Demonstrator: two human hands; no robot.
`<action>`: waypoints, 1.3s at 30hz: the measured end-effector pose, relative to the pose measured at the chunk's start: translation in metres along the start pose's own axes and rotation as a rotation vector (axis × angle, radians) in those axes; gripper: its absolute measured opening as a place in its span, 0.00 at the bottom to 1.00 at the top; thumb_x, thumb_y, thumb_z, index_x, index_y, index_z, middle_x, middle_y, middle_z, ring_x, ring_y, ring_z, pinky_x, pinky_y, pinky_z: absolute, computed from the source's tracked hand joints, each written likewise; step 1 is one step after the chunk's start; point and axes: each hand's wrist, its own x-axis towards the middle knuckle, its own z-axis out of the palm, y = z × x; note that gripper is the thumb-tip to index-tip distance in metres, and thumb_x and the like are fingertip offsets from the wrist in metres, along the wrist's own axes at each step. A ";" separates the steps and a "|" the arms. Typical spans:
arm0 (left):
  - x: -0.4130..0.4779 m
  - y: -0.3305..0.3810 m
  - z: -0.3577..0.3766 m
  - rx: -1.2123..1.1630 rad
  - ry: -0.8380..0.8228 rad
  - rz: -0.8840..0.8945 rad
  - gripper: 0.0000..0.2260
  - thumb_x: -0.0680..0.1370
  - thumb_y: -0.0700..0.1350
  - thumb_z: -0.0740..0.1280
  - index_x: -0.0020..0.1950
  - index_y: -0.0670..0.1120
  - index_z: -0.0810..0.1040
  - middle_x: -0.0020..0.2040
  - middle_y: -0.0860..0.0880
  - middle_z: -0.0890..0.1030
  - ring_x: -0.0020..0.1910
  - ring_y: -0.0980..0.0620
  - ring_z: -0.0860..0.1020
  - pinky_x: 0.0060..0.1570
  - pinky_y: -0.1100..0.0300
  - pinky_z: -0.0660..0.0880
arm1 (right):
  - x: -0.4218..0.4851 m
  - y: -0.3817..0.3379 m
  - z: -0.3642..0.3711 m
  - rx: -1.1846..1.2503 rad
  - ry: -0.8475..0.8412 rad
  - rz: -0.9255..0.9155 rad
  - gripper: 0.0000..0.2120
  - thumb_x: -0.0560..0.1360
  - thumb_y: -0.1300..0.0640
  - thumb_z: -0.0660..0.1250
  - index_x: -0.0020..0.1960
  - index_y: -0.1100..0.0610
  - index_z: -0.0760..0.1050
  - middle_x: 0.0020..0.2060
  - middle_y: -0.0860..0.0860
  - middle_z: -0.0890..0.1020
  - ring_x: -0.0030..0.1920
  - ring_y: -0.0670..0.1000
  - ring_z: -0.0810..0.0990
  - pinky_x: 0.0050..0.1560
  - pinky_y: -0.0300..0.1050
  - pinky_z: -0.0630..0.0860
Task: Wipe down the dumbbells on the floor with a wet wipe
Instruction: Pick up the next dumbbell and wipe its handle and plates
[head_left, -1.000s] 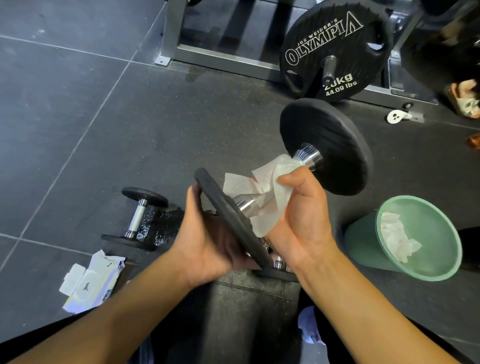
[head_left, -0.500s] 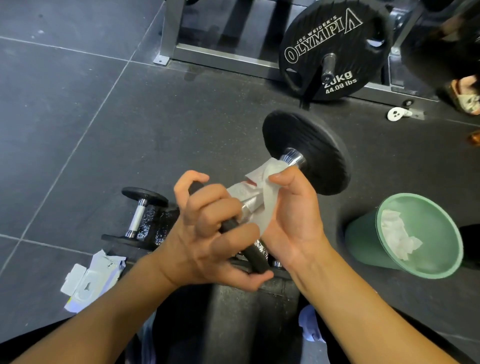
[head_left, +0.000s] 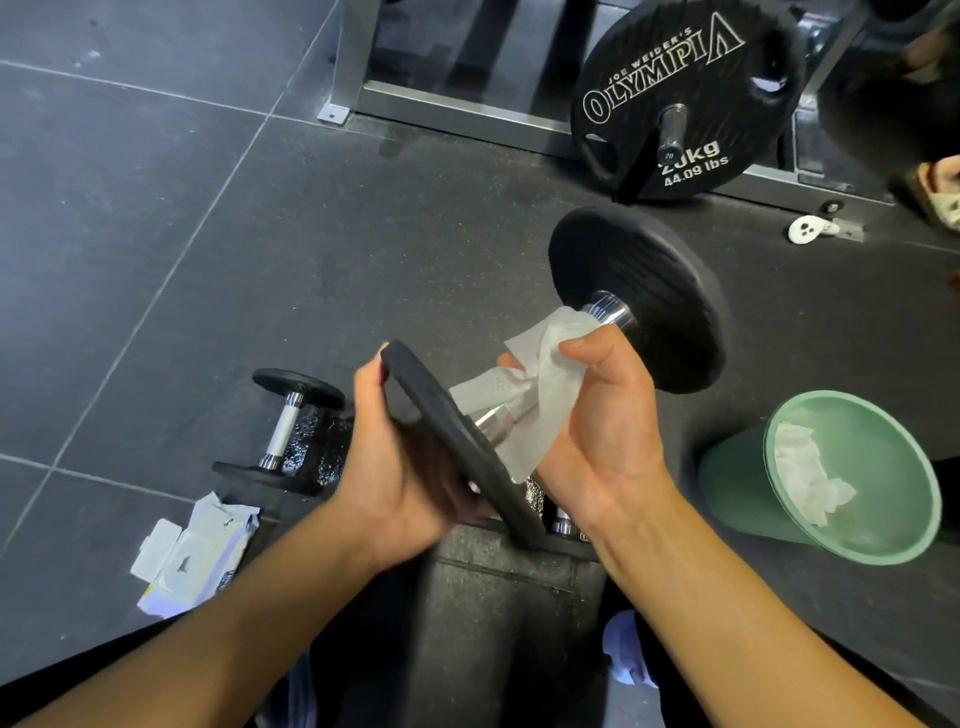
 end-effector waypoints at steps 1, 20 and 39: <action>0.004 0.003 -0.001 0.015 -0.002 0.102 0.31 0.73 0.74 0.61 0.42 0.45 0.79 0.39 0.46 0.83 0.40 0.46 0.84 0.45 0.51 0.81 | 0.000 0.000 0.001 0.029 -0.008 0.012 0.04 0.71 0.58 0.61 0.37 0.56 0.70 0.33 0.53 0.70 0.35 0.53 0.73 0.52 0.51 0.76; 0.009 0.014 -0.015 0.181 0.025 0.360 0.17 0.77 0.64 0.66 0.46 0.50 0.78 0.44 0.51 0.80 0.43 0.45 0.77 0.48 0.50 0.78 | 0.000 -0.010 -0.008 0.035 -0.035 0.019 0.08 0.69 0.53 0.64 0.36 0.57 0.76 0.37 0.55 0.75 0.41 0.56 0.74 0.50 0.53 0.72; 0.004 -0.007 -0.032 1.213 -0.071 1.124 0.36 0.73 0.71 0.70 0.68 0.46 0.67 0.65 0.36 0.70 0.71 0.39 0.71 0.73 0.51 0.67 | 0.007 -0.012 -0.018 -0.108 0.059 -0.086 0.13 0.64 0.55 0.69 0.45 0.58 0.71 0.39 0.56 0.74 0.41 0.57 0.74 0.51 0.57 0.70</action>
